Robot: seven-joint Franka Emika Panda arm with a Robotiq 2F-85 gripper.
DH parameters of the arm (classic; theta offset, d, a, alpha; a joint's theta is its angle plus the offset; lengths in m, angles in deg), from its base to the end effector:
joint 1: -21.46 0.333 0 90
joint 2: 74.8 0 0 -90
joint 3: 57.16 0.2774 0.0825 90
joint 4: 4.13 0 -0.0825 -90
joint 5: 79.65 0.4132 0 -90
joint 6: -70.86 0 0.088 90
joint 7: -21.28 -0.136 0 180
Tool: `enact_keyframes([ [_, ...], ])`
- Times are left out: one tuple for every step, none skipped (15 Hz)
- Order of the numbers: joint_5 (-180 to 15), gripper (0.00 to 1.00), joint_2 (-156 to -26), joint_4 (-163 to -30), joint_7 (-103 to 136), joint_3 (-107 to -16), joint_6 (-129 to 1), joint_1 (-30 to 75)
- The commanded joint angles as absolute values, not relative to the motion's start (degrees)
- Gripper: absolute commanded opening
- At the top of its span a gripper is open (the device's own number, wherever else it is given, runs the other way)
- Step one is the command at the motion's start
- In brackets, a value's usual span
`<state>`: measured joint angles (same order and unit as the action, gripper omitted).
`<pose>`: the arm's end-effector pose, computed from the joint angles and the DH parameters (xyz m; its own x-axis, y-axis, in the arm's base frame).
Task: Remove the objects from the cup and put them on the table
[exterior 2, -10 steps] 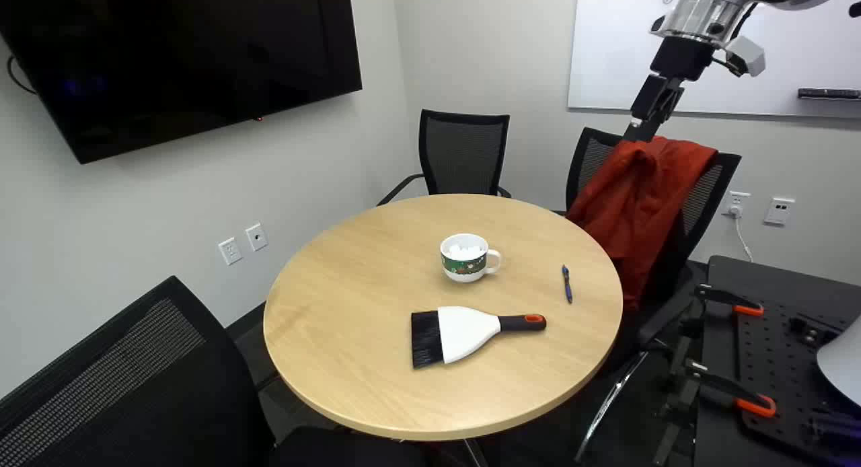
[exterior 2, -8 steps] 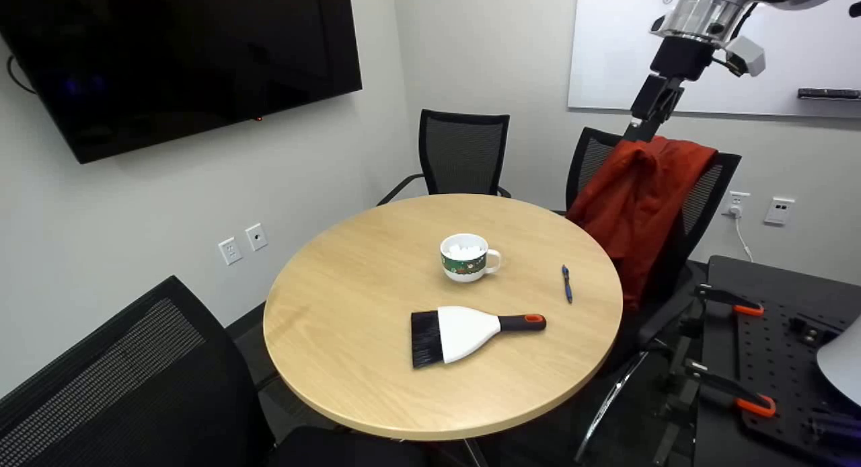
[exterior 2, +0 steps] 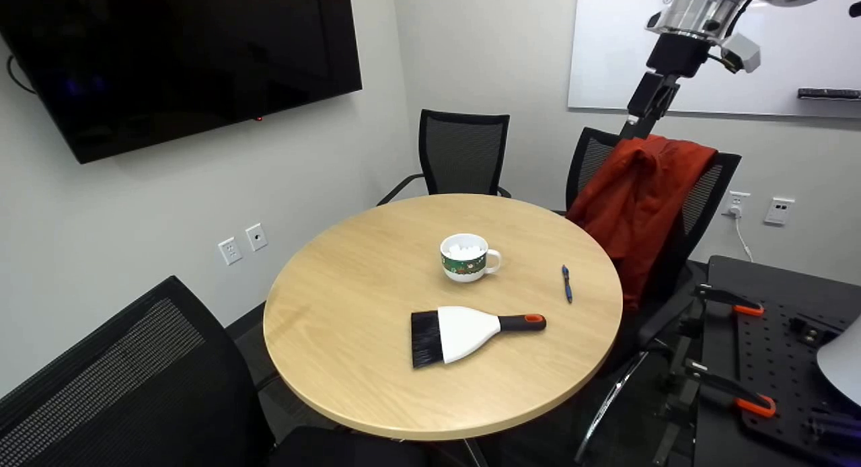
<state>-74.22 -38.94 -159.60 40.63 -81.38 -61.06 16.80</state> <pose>0.3825 -0.1739 0.3424 0.9493 -0.1968 0.2450 -0.1343 -0.9589 -0.2500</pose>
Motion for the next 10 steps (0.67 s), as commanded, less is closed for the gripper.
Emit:
enact_keyframes([
  [-73.7, 1.00, -46.7, -151.9, 45.0, -79.9, -61.3, 18.6],
  [-73.6, 1.00, -49.2, -149.7, 46.0, -79.7, -62.4, 19.3],
  [-72.9, 1.00, -51.2, -147.7, 48.2, -80.2, -62.5, 20.3],
  [-72.9, 1.00, -53.7, -145.8, 49.3, -79.9, -63.9, 20.6],
  [-72.2, 1.00, -56.7, -143.7, 51.5, -80.4, -65.0, 21.6],
  [-71.8, 1.00, -59.1, -141.9, 53.7, -80.6, -66.0, 22.1],
  [-70.5, 1.00, -62.2, -139.9, 56.6, -81.0, -66.9, 22.8],
  [-68.9, 1.00, -65.2, -138.0, 59.3, -81.1, -67.6, 23.1],
  [-66.8, 1.00, -67.8, -136.3, 62.0, -80.8, -67.8, 22.9],
  [-64.1, 1.00, -70.7, -134.5, 64.6, -80.3, -68.0, 22.4],
])
